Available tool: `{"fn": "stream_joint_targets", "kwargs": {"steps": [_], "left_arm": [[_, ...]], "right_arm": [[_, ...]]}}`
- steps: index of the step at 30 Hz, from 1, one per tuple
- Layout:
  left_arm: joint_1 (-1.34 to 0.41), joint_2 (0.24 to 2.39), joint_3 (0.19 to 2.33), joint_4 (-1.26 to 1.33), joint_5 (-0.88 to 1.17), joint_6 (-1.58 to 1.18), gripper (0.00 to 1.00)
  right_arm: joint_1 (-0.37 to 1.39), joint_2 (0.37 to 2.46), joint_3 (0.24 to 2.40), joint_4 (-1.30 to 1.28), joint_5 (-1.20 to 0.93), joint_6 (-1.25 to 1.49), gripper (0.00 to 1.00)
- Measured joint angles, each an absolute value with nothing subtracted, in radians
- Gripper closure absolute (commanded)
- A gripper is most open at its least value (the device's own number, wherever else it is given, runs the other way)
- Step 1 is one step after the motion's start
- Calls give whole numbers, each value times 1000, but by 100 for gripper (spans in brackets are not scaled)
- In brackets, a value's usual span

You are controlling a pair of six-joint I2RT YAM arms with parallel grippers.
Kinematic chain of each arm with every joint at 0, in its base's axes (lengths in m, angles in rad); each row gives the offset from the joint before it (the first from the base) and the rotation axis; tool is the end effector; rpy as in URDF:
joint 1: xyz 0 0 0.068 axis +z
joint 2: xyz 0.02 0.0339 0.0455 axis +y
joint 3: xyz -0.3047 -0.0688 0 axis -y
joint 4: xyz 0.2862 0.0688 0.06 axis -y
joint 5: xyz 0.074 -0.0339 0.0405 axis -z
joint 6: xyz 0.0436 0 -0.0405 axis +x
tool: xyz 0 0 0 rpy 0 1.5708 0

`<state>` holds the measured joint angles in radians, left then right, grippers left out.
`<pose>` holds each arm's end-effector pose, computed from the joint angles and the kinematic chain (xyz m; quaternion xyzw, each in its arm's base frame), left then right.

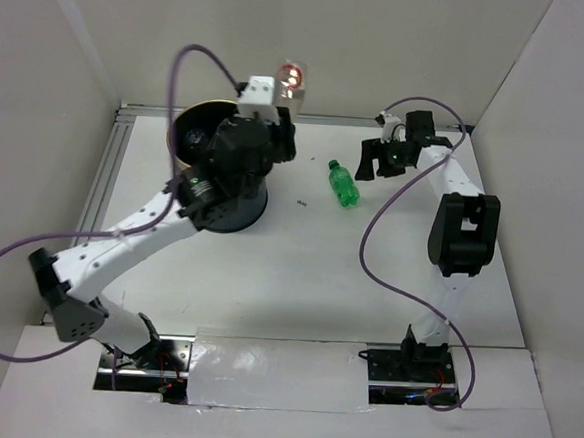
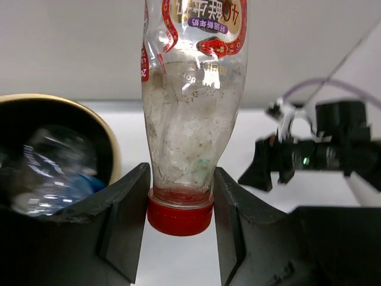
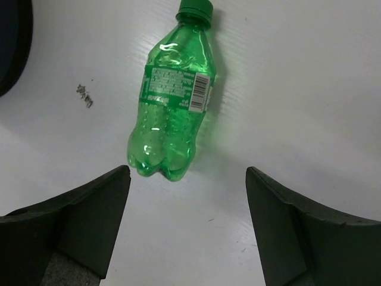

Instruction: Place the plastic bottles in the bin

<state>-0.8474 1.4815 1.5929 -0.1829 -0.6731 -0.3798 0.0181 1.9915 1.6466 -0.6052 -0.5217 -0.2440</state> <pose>0.2708 -0.2656 0.5007 -0.0588 0.7242 -0.1727 0.6650 0.4986 0.0308 0.2604 -0.1983 0.9018 0.2108 0.3209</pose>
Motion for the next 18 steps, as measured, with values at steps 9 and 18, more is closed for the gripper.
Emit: {"fn": "stream_joint_targets", "kwargs": {"steps": [9, 18], "left_arm": [[-704, 1243, 1433, -257, -791, -421, 94], [-552, 1221, 1276, -408, -738, -527, 76]], "right_arm": [[104, 2087, 1790, -590, -396, -232, 14], [179, 2170, 1829, -583, -324, -206, 13]]}}
